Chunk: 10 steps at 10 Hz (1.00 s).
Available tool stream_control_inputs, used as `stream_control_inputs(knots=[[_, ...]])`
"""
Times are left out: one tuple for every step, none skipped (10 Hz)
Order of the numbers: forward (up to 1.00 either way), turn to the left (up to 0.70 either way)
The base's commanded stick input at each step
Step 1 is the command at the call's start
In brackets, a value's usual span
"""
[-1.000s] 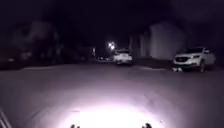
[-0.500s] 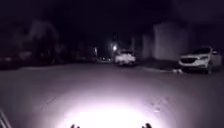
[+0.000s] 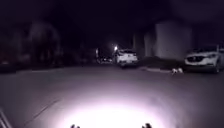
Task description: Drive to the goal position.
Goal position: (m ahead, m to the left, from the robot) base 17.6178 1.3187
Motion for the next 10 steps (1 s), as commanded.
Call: stream_control_inputs(knots=[[0.85,0.00],[0.85,0.00],[0.85,0.00],[0.85,0.00],[0.85,0.00],[0.85,0.00],[0.85,0.00],[0.85,0.00],[0.85,0.00],[0.85,0.00]])
